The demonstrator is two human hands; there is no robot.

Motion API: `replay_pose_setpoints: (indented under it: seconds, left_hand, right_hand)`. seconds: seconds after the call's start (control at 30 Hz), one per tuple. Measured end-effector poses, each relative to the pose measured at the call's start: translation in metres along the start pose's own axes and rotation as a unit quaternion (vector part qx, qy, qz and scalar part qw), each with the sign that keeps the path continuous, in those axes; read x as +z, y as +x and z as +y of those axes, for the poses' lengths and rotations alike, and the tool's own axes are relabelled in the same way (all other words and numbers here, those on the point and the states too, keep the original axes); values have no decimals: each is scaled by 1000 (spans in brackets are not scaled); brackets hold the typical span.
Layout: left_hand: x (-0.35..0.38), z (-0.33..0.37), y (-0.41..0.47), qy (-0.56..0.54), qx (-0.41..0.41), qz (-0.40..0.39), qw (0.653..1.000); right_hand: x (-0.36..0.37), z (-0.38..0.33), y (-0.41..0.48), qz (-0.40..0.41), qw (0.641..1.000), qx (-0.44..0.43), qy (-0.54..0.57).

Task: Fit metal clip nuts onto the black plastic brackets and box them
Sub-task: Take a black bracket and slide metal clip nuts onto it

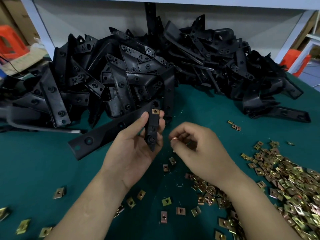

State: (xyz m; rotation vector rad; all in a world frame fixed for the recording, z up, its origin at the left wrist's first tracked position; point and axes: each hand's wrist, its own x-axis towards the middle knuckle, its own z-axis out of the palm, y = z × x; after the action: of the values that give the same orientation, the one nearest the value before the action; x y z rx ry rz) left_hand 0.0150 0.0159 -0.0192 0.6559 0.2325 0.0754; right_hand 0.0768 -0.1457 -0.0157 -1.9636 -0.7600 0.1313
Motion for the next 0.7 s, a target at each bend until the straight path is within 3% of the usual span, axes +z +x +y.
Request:
replay_pose_setpoints:
  seconds: [0.23,0.7]
  left_hand:
    - [3,-5,2,19,3,15,1000]
    - [0,-8,1,45,28,-4,999]
  right_hand:
    - [-1,-4,2,23,974,54,221]
    - [-5,-11,0,-14,923,119,366]
